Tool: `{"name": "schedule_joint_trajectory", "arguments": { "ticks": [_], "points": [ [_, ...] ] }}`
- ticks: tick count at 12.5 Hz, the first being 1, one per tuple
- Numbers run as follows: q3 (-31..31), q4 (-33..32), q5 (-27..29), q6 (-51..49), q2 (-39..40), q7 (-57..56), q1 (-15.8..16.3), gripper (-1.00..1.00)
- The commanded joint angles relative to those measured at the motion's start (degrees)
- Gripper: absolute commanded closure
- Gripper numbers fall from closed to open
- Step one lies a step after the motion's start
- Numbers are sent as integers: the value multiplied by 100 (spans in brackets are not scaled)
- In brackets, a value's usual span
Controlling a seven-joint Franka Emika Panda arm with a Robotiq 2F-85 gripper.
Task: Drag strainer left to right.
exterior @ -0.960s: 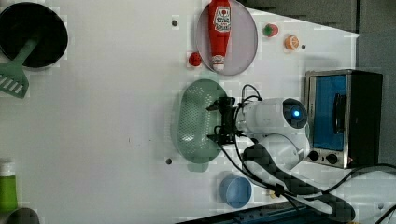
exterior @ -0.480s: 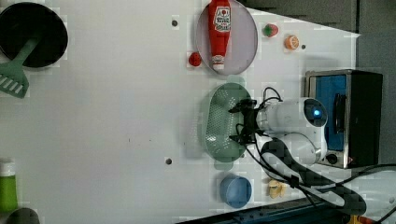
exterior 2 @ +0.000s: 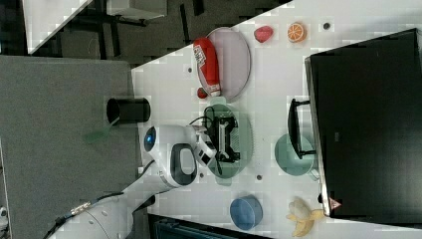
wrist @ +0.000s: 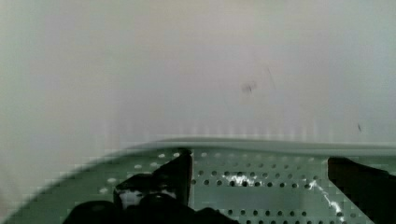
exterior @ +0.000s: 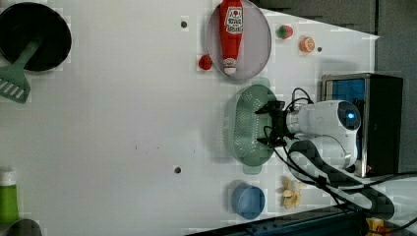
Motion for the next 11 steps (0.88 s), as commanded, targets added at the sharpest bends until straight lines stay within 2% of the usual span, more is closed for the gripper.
{"name": "schedule_joint_trajectory", "arguments": {
  "ticks": [1, 6, 9, 11],
  "points": [
    [-319, -25, 10, -14, -137, -569, -78, -100],
    [-597, -25, 10, -13, -137, -1023, -81, -100],
    [-542, -28, 22, -13, -200, -1003, -74, -100],
    [-354, -41, 20, -45, -511, -1277, -66, -100]
  ]
}}
